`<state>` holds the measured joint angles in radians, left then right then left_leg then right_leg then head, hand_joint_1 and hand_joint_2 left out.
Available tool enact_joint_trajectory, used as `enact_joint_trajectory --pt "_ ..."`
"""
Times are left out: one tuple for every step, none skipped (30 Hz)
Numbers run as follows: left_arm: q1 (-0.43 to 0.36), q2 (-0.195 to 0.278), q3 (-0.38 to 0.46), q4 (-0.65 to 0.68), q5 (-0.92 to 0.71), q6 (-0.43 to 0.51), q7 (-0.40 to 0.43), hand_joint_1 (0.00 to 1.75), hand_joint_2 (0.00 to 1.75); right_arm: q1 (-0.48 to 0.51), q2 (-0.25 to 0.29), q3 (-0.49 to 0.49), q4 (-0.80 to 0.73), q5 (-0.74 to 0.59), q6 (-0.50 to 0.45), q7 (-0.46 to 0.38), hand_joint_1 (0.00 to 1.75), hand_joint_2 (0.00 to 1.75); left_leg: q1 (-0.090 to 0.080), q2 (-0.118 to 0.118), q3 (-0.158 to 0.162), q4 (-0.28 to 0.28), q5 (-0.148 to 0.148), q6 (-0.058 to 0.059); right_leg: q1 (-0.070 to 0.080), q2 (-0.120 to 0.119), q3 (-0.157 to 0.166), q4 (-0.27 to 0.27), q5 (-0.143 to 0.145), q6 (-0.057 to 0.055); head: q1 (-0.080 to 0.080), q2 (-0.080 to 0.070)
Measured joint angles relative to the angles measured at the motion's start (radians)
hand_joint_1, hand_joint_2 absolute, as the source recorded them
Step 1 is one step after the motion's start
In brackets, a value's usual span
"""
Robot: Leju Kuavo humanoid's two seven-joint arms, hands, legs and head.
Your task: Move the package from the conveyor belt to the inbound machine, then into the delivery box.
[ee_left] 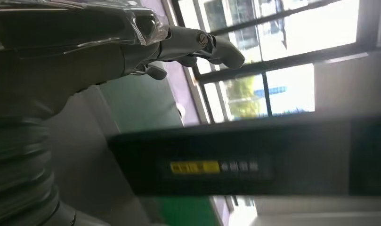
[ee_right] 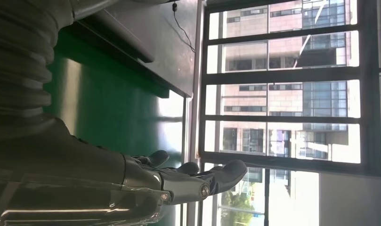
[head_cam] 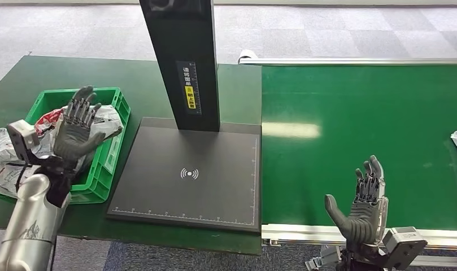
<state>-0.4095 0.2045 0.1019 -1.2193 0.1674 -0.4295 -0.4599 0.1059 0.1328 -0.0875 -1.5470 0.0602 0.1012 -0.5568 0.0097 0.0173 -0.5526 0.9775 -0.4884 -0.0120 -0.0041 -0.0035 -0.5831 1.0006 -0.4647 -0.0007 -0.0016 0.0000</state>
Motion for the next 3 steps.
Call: enact_joint_trajectory --pt "0.038 -0.026 -0.025 -0.04 -0.003 -0.001 -0.014 0.0 1.75 -0.004 -0.001 0.001 0.004 0.002 -0.001 0.002 0.0 1.75 0.0 -0.001 0.0 0.0 0.0 0.0 0.0 -0.001 0.001 0.0 0.0 0.001 0.0 0.0" --pt "0.074 -0.05 -0.054 -0.074 -0.006 0.002 -0.026 0.0 1.75 -0.007 -0.002 0.002 0.009 0.003 -0.002 0.003 0.0 1.75 0.0 -0.002 0.0 0.0 0.0 0.0 0.0 -0.001 0.001 0.0 -0.001 0.001 0.0 0.0" --pt "0.093 -0.064 -0.069 -0.09 -0.008 0.006 -0.031 0.0 1.75 -0.009 -0.002 0.002 0.011 0.004 -0.002 0.004 0.0 1.75 0.0 -0.002 0.0 0.0 0.0 0.0 -0.001 -0.002 0.002 0.0 -0.001 0.001 0.001 0.0"
